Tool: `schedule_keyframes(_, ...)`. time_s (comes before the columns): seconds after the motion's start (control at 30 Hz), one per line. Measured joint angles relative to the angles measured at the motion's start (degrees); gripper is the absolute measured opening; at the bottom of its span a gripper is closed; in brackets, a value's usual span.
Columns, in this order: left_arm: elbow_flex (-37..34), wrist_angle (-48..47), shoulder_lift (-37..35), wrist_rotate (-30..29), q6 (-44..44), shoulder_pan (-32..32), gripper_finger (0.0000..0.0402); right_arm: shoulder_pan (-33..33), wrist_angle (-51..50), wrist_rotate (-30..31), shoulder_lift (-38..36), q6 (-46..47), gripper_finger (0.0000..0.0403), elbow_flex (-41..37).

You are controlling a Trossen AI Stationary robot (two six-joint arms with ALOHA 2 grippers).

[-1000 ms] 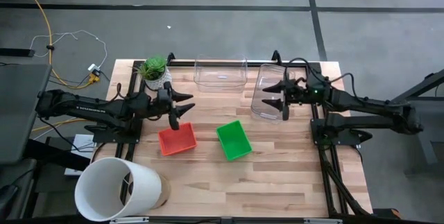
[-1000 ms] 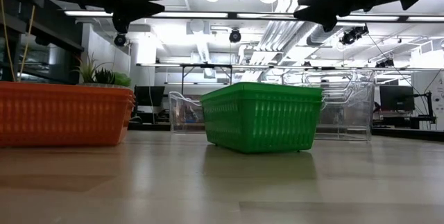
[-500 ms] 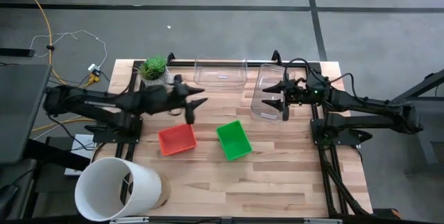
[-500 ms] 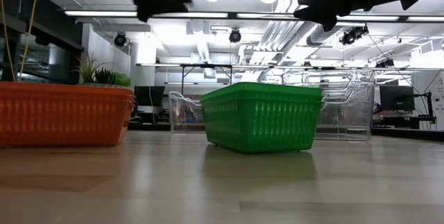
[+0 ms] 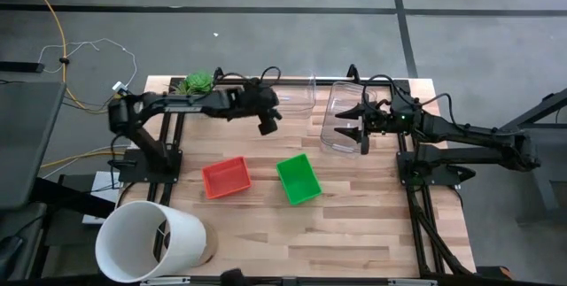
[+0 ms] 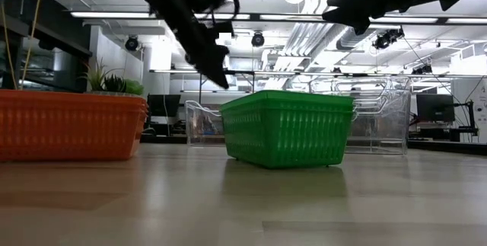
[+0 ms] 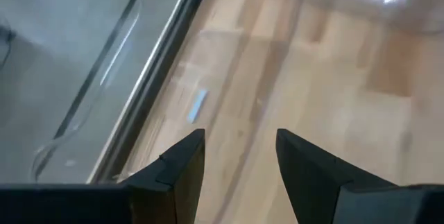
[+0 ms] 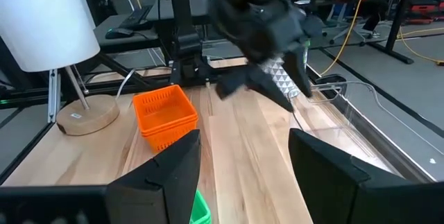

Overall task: Stack baskets by color
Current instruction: Stack the left transparent bin on top of the right transparent bin

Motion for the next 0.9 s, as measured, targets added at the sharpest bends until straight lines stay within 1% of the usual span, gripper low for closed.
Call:
schedule_keyframes(0.1,1.77,-0.23,3.53,2.67,0.40,2.61,0.0163,-0.02,-0.29,0.00,0.00,-0.05,0.0204,0.00)
schedule_keyframes(0.27,3.97,-2.03,7.58,13.68,0.98,5.87,0.0163,-0.02,-1.87,0.00,0.00,-1.41,0.0204,0.00)
schedule_keyframes(0.33,4.33,-1.87,8.52,15.76,1.12,6.52,0.0163,-0.02,-2.39,0.00,0.00,-1.52,0.0204,0.00)
schedule_keyframes(0.4,4.40,-1.84,9.05,15.01,1.69,6.94,0.0163,-0.02,-2.70,0.00,0.01,-1.53,0.0204,0.00)
schedule_keyframes(0.53,4.46,-1.98,10.52,11.04,3.40,7.27,0.0163,-0.02,-3.15,0.00,0.02,-1.53,0.0204,0.00)
schedule_keyframes(0.7,4.46,-3.76,12.94,10.95,3.98,7.60,0.0163,-0.02,-3.17,0.00,0.02,-1.53,0.0204,0.00)
schedule_keyframes(0.9,4.46,-4.01,14.81,7.72,3.99,7.60,0.0161,-0.02,-3.83,0.00,0.02,-1.53,0.0204,0.00)
